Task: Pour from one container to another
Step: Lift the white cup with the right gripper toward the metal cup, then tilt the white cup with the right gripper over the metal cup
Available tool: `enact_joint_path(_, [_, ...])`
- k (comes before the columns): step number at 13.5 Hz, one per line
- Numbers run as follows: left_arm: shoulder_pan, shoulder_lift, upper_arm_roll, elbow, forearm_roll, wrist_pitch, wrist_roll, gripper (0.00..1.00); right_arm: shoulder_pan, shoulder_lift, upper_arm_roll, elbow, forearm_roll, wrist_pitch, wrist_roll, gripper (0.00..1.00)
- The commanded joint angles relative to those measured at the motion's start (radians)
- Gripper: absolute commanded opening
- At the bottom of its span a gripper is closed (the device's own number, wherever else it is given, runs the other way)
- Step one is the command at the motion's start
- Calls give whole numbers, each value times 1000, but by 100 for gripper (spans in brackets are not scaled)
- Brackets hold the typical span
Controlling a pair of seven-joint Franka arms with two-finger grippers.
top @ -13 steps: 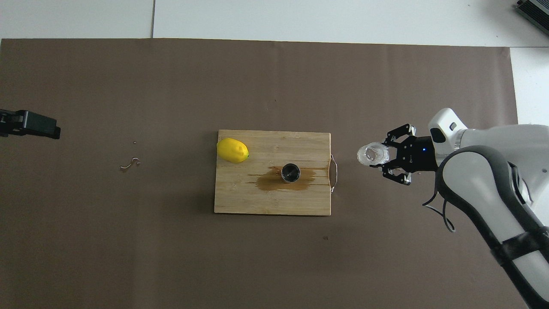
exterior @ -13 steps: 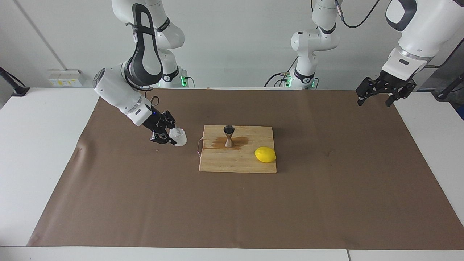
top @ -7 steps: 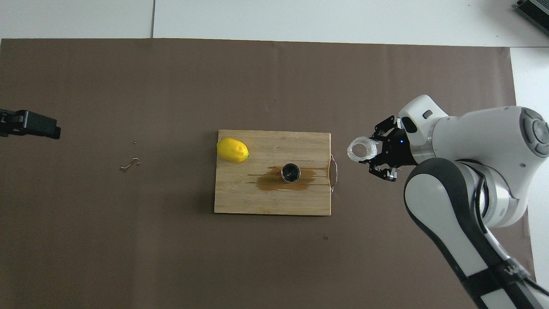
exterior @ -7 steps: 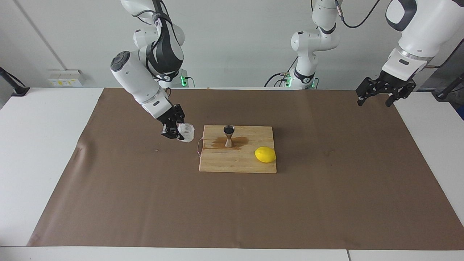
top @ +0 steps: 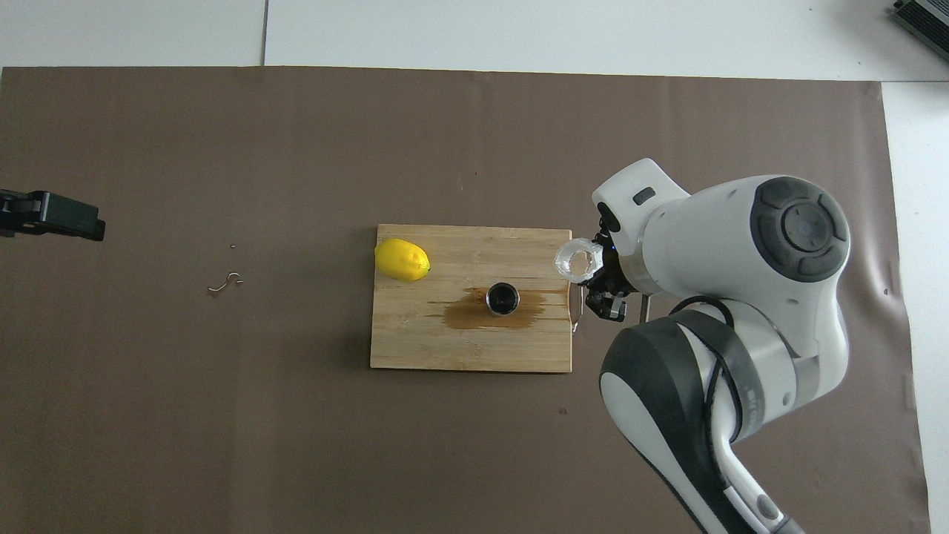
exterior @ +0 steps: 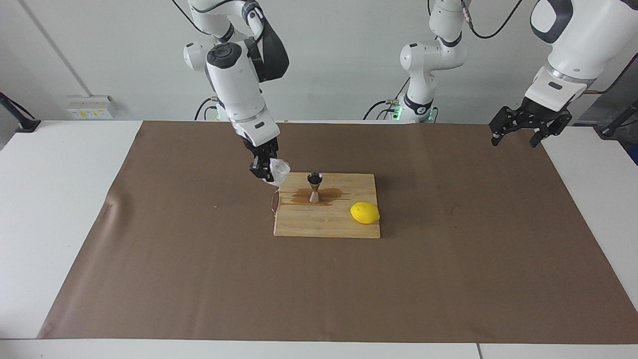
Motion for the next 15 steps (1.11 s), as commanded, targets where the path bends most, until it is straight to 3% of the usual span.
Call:
enact_joint_path(1, [7, -6, -2, -9, 13, -6, 18, 100, 35, 48, 1, 50, -65, -17, 58, 0])
enact_joint_path(15, [5, -6, -2, -12, 13, -9, 16, 100, 179, 113, 5, 45, -368, -26, 214, 0])
